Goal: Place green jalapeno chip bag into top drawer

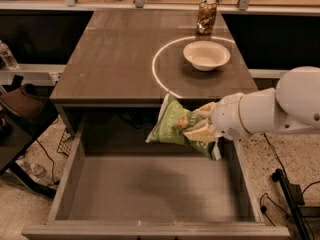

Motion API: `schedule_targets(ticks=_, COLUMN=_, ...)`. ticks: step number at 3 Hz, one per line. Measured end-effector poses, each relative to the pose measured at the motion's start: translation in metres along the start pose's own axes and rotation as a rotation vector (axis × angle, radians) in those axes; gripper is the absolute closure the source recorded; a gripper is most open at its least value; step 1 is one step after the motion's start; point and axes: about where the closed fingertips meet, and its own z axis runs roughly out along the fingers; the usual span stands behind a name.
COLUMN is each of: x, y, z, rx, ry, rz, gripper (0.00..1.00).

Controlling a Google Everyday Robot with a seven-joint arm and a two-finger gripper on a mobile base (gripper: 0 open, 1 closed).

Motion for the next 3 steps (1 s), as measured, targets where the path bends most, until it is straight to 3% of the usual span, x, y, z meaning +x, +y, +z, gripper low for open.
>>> schedule_targets(ticks=1, x=0.015, y=0.023, z=0.008, rx=-0.139, ry=-0.021, rz=-0.023, gripper=1.0)
schedule_targets(ticks=2, x=0.025, y=0.036, z=0.02, rx=-0.209, ry=-0.009, rz=-0.024, gripper=1.0)
schedule_targets(ticks=3, x=0.023, y=0.037, z=0.021, rx=-0.21, ry=-0.009, rz=-0.027, gripper=0.83)
